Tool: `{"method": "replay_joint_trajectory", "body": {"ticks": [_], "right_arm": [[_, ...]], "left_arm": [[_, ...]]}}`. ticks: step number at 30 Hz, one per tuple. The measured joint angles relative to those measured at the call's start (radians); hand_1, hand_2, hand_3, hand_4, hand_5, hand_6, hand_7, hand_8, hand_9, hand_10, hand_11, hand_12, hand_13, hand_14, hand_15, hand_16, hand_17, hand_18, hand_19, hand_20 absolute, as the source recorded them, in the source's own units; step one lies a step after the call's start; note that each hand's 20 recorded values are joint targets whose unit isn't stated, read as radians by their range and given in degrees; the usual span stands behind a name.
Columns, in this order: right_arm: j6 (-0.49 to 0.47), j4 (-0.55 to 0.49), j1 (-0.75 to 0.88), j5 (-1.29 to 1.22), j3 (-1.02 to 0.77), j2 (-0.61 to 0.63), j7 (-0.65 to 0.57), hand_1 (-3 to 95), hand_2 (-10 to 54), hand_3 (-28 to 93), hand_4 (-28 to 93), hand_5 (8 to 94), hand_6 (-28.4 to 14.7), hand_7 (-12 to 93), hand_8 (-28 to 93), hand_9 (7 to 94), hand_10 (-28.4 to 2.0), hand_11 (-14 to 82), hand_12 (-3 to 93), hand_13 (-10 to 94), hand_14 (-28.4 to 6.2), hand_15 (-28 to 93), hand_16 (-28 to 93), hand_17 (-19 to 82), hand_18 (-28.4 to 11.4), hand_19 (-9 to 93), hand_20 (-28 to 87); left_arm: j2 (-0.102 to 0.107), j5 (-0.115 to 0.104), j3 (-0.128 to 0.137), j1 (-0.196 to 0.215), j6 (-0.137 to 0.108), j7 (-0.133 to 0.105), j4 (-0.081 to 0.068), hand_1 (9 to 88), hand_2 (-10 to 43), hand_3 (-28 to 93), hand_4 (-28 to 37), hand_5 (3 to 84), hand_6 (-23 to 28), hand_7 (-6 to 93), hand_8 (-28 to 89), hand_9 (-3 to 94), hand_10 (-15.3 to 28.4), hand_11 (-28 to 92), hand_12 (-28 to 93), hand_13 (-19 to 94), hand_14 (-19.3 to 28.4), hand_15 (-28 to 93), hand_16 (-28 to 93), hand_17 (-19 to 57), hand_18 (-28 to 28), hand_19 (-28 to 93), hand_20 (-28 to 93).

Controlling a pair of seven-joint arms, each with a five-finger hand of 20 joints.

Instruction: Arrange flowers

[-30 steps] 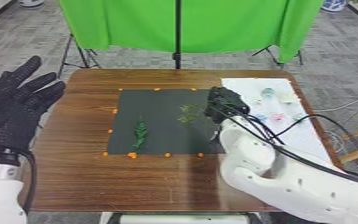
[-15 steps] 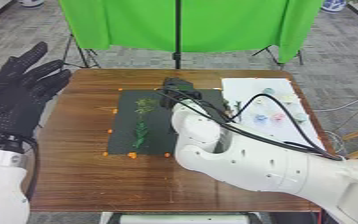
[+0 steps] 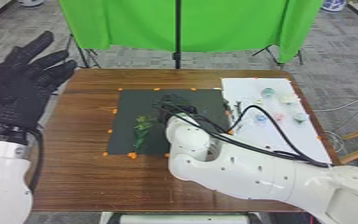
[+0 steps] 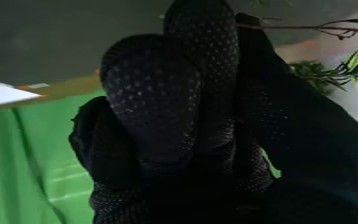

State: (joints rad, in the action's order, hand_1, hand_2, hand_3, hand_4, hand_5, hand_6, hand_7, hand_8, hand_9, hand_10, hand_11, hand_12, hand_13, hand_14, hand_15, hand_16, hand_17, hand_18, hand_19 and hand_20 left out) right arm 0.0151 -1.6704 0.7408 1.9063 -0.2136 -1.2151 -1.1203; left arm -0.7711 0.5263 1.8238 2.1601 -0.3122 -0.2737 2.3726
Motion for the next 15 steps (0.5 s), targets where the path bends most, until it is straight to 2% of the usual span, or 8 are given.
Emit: {"method": "replay_joint_trajectory", "body": {"ticks": [5, 15], "right_arm": [[-0.005, 0.01, 0.01, -0.01, 0.001, 0.0, -0.025, 50.3, -9.5, 67, -28, 87.4, -1.7, 16, 8, 93.7, -8.8, 32.6, 16.9, 93, -4.6, 53, 20, 60, -16.4, 93, 34], [-0.024, -0.005, 0.013, -0.003, 0.02, 0.006, -0.048, 44.4, -9.5, 68, -28, 85.7, -2.1, 16, 6, 93.7, -9.8, 30.7, 17.3, 93, -4.9, 52, 20, 60, -16.4, 93, 32]], "left_arm": [[0.002, 0.0, -0.015, -0.016, 0.008, 0.002, -0.006, 20.3, 8.1, 77, -28.3, 32.6, 8.2, 14.4, -10, 30.0, 19.6, 25, 11, 23, 26.4, 45, -8, -7.8, 26.4, 63, 1], [0.001, 0.003, -0.002, 0.003, 0.011, 0.003, -0.004, 20.4, 8.1, 77, -28.3, 32.6, 8.2, 14.4, -10, 30.0, 19.6, 25, 11, 23, 26.4, 45, -8, -7.8, 26.3, 63, 0]]}}
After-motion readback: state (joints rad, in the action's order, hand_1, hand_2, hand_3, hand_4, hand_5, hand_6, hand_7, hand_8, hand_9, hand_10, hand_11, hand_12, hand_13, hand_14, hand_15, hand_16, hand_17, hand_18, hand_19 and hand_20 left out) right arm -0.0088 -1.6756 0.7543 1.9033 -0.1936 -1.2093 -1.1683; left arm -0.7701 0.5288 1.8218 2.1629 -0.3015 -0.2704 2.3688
